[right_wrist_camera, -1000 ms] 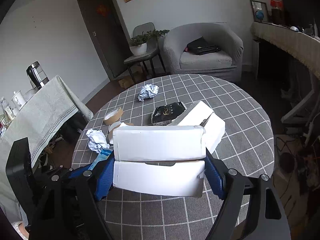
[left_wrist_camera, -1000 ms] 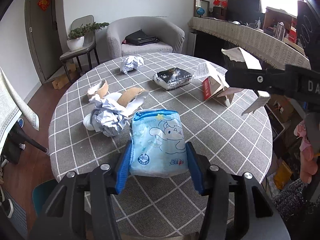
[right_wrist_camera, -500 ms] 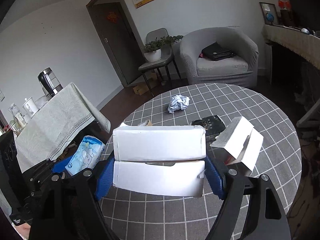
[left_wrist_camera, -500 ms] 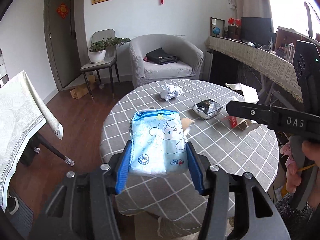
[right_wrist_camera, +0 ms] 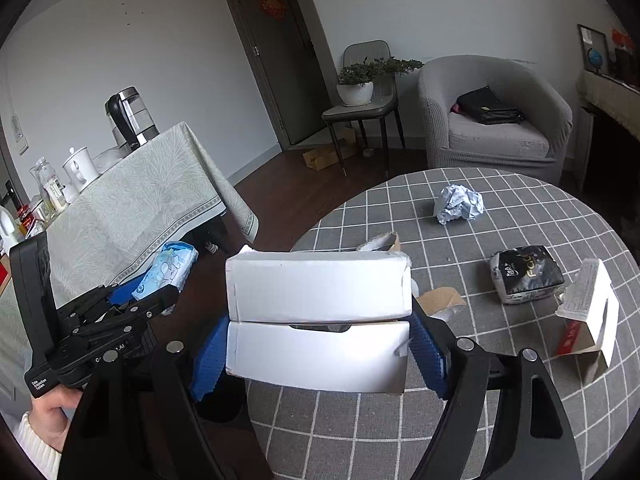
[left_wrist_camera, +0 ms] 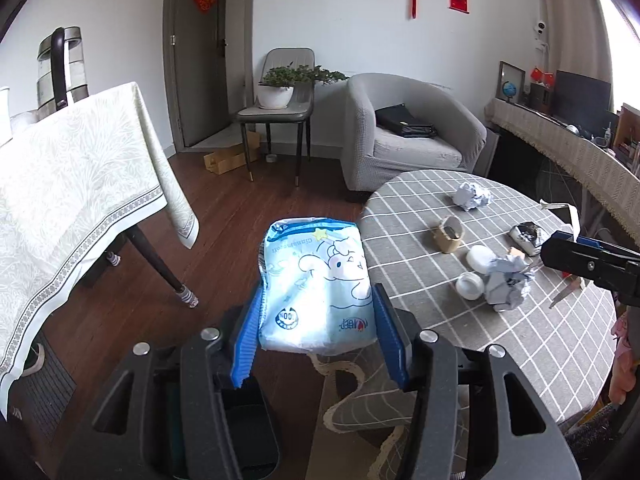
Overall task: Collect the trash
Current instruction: 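Carry the wipes packet and tissue box over the teal bin with both tools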
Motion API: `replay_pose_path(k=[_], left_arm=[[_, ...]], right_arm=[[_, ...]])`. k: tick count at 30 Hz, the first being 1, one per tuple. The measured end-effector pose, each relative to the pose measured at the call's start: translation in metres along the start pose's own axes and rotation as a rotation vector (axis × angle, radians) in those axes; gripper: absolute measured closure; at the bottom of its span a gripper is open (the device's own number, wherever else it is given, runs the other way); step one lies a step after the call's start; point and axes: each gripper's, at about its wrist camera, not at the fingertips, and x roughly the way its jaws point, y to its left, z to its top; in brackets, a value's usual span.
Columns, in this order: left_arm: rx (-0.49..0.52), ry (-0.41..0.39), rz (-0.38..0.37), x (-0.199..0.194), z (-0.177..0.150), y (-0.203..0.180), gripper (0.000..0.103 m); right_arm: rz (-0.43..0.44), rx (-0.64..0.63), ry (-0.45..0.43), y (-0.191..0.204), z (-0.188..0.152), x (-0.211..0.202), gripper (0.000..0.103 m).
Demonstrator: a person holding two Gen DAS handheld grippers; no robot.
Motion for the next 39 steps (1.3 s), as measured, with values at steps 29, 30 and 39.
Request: replay_pose_path(k=[29, 30, 39], left_arm=[[-0.163, 0.303, 0.127, 0.065, -0.111, 0.165, 0.048], [-0.166, 0.317, 0.133, 0.067, -0.115, 0.169, 0.048], [-0.178, 0.407, 0.134, 0.079, -0.141, 0.193, 0.045]], right_arm=[[0.188, -0.134, 0.211, 0.157, -0.018, 0.148, 0.023], [0.195, -0.135, 0.218, 0.162, -0.019, 0.153, 0.023], [0.227, -0.155, 0.284, 0.198, -0.036, 0.192, 0.023]])
